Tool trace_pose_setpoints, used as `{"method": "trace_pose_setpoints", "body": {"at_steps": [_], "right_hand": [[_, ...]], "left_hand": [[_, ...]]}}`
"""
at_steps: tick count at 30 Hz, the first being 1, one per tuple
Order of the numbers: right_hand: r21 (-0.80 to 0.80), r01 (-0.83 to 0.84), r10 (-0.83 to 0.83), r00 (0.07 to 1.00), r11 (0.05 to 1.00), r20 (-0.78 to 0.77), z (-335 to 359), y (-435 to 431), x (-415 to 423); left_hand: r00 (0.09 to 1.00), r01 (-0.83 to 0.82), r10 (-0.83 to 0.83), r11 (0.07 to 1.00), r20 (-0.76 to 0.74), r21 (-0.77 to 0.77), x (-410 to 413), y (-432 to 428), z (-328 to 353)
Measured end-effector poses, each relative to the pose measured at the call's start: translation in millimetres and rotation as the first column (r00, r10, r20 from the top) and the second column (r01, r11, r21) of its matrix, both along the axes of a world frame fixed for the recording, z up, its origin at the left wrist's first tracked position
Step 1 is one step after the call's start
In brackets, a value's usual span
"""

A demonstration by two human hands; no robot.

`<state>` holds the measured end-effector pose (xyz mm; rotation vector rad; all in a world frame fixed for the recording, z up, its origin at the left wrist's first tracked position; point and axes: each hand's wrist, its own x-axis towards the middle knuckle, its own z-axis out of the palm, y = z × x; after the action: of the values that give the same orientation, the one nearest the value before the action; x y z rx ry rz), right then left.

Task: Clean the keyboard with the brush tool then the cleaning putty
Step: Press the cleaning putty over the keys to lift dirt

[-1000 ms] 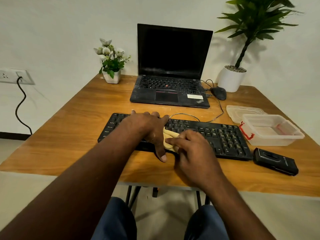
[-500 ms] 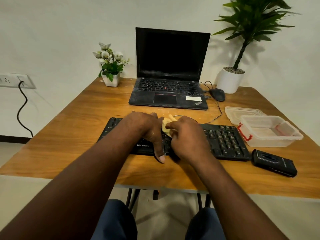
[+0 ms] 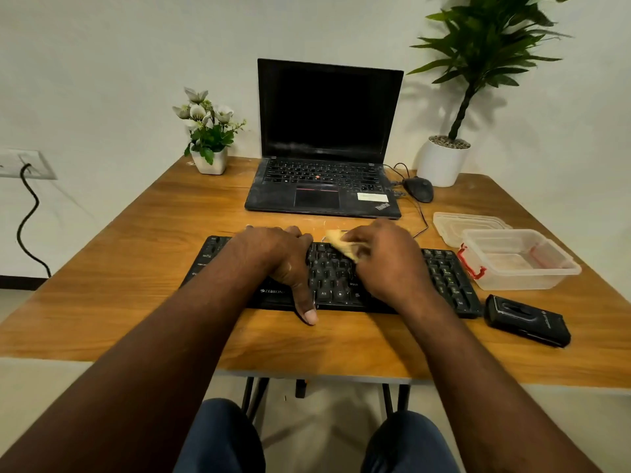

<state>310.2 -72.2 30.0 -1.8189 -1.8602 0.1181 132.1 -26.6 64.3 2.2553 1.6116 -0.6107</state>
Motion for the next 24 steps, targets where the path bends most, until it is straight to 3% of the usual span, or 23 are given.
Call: {"method": "trace_pose_setpoints", "body": {"at_steps": [3,12,17,19,24], "right_hand": [[-0.025,-0.196,0.198,0.975,0.98,0.099,-9,-5,-31],[-0.045,0.108,-0.109,0.994,0.993,-0.008,3,9,24],[-0.028,0.024,-0.023,0.999,0.999,0.039,2,-1,-2],[-0.001,0.042,-0.042,0.994,0.999,0.1,-5,-2,-11],[0.006,0.111,-0.112,0.992,0.994,0.059,-2,14,-13]], "left_hand": [[1.0,-0.01,0.01,1.0,-0.007,-0.005,1,-2,2],[0.999,-0.017,0.017,1.0,0.029,-0.008,-3,-1,-1],[1.0,-0.026,0.026,1.0,0.013,-0.011,0,1,-1],[1.0,-0.03,0.03,0.999,0.007,-0.014,0,0,-1],[0.999,-0.033,0.033,0.999,0.002,-0.012,0,1,-1]]}}
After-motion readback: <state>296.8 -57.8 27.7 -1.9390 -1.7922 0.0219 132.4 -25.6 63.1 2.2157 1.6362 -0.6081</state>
